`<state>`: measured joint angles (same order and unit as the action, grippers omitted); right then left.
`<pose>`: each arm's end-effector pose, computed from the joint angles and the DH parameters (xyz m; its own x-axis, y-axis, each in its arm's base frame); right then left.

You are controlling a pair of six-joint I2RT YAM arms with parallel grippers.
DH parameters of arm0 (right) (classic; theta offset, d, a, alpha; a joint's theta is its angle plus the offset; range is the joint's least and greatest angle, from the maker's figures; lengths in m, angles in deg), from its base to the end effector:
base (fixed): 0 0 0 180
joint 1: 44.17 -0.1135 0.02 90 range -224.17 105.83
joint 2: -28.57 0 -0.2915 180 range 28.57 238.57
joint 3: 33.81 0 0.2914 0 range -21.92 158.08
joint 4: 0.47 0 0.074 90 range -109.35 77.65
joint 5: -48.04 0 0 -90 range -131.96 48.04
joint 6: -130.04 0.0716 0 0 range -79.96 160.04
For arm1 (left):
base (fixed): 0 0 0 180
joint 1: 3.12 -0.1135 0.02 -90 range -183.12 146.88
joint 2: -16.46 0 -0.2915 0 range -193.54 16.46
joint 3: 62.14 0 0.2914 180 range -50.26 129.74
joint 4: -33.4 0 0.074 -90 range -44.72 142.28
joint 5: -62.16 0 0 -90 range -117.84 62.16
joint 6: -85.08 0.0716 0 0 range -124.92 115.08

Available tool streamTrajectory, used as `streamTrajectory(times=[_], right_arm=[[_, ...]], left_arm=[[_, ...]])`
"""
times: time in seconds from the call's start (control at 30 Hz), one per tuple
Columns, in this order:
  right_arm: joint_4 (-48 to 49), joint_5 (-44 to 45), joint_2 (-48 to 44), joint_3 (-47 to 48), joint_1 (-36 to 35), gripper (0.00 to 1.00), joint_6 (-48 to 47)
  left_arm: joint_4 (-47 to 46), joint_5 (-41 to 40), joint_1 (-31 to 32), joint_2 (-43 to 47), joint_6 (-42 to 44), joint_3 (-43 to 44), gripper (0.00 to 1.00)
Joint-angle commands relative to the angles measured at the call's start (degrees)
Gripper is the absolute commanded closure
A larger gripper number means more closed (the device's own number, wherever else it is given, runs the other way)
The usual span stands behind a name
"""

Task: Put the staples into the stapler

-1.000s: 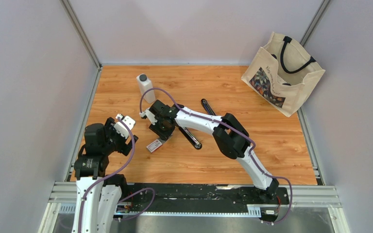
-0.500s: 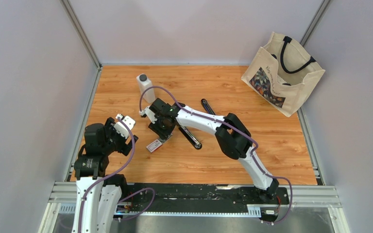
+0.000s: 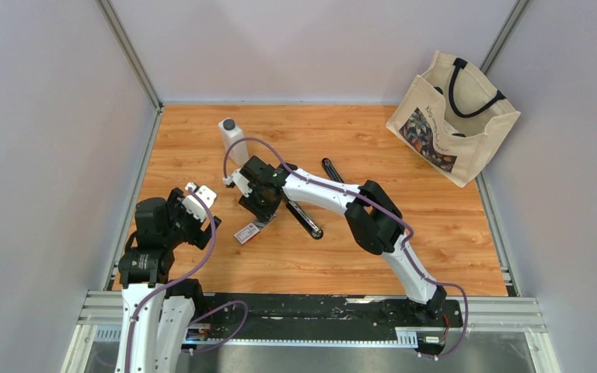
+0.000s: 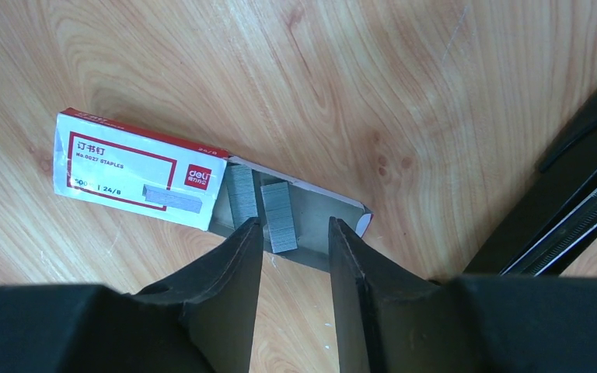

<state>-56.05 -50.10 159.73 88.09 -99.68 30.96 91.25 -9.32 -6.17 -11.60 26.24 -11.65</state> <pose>0.3093 0.4682 0.1549 -0.3720 -0.8173 -0.4400 -0.9202 0.3868 0.0595 0.1488 -0.0148 0.2796 -0.3876 0.4707 -0.7926 0.4775 0.8380 0.2641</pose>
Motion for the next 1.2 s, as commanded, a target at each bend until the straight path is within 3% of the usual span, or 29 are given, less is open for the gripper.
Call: streamTrajectory(times=[0.0,0.83,1.17], right_arm=[[0.8,0.0,-1.1,1.2,0.7,0.6,-1.4],[-0.4,-1.9,2.2,2.7,0.7,0.57,-1.9],[-0.4,-2.2,2.4,2.7,0.7,0.61,-2.0]], left_arm=[[-1.8,0.5,-0.5,0.5,-0.6,-0.3,0.08],[-1.9,0.5,-0.4,0.3,-0.7,-0.4,0.08],[-1.9,0.5,-0.4,0.2,-0.5,-0.4,0.08]])
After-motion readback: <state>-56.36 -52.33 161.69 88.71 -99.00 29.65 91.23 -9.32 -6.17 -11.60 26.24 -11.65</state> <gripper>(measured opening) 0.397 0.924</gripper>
